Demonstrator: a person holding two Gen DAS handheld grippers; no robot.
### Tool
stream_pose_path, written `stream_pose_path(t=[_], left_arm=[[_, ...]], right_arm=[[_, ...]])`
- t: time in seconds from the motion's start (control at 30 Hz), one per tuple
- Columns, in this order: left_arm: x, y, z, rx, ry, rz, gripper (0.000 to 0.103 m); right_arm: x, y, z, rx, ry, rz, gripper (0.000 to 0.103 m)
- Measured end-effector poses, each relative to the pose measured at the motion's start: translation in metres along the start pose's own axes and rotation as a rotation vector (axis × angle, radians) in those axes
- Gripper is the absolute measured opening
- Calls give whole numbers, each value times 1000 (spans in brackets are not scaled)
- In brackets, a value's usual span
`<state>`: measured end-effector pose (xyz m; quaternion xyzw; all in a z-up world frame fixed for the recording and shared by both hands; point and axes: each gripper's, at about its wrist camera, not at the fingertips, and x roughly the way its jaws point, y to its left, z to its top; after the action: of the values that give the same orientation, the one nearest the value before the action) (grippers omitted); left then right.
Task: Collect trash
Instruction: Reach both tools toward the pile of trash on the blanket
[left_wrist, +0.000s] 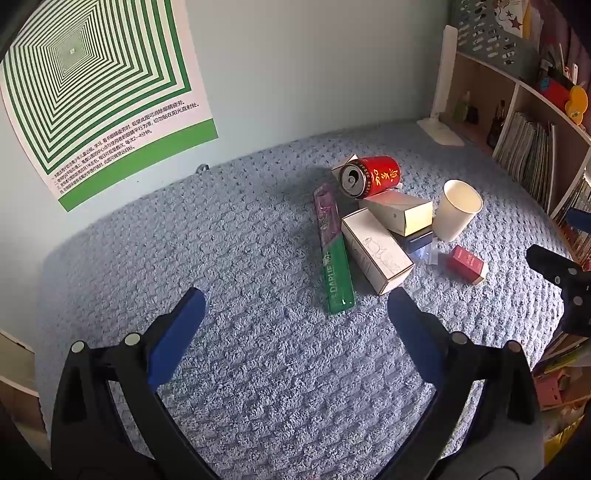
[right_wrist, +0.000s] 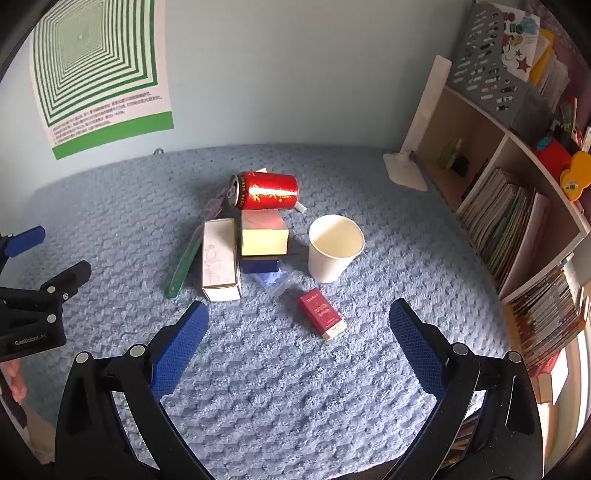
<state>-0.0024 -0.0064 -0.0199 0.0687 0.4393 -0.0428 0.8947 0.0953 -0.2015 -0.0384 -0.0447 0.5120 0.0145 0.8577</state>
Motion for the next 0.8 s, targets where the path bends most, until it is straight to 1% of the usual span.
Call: stream_pose_path(t=[0.2,0.63,0.8], left_arm=[[0,0,1,2,-2,2,96],[4,-3,3,3,7,7,96],[9,-3,4,3,17,5,96]], right_arm=[[4,-4,-2,10,12,31,97],[12,-13,-2,33,29,69,97],[18,-18,-1,30,37,65,97]])
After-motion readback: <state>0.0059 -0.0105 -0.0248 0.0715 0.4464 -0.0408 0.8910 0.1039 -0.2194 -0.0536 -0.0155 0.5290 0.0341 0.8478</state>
